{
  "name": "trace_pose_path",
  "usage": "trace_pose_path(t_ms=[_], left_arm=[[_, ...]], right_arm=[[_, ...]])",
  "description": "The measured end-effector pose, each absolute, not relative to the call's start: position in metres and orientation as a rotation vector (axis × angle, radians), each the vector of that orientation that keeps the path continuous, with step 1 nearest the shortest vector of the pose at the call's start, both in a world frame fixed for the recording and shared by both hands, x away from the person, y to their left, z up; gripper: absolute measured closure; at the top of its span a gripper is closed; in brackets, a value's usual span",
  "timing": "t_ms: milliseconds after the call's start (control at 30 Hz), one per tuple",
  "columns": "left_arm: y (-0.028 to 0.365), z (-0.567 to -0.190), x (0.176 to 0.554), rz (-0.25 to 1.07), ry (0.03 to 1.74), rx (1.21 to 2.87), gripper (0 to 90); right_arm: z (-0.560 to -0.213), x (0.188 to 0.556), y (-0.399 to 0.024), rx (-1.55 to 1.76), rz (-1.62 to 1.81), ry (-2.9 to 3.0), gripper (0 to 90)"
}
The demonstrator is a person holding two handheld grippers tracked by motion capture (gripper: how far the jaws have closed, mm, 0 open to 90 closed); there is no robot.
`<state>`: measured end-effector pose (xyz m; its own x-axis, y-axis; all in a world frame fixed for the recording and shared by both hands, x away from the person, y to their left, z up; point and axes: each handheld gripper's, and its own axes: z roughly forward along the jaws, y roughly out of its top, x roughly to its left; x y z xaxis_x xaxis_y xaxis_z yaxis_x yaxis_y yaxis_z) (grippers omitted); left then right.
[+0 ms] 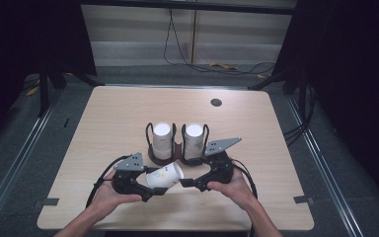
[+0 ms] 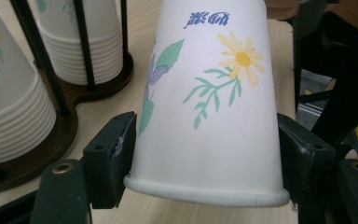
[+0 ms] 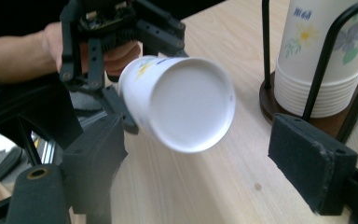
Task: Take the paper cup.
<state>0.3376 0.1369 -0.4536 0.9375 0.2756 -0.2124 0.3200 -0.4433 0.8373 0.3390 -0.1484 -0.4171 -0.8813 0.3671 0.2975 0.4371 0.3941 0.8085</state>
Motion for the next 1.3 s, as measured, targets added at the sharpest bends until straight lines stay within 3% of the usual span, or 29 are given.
trace_pose_path(t_ms=[900,1300], left_arm=[[0.127,-0.447,0.344,0.001,0.395,2.284,29.1],[0.128,-0.442,0.347,0.005,0.369,2.289,29.4]], right_arm=[[-0.426,0.348,-0.120,-0.557,-1.135,-2.819,22.8],[-0.422,0.351,-0.105,-0.487,-0.977,-2.929,22.6]])
